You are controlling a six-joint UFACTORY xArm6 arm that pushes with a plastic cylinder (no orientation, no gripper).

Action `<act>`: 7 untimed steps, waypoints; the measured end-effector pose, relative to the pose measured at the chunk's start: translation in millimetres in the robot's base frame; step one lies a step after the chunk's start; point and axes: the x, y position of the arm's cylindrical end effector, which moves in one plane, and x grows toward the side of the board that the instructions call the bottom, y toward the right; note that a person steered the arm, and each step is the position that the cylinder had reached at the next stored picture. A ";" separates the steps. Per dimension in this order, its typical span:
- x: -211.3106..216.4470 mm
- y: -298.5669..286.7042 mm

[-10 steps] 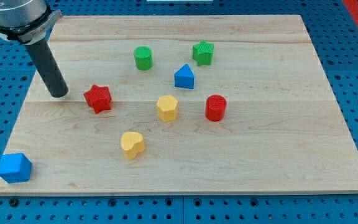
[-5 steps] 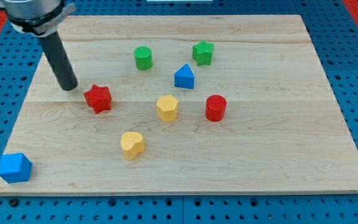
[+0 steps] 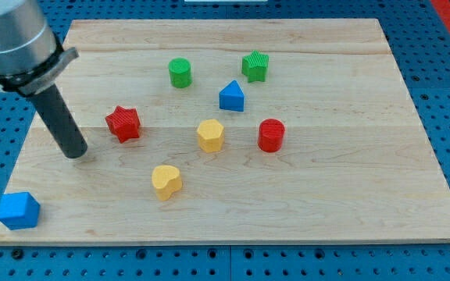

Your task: Slide the red star towards top left

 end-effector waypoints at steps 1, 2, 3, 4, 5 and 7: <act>-1.3 13.8; -8.7 31.1; -22.4 45.9; -48.7 46.4; -74.7 46.4; -72.3 93.8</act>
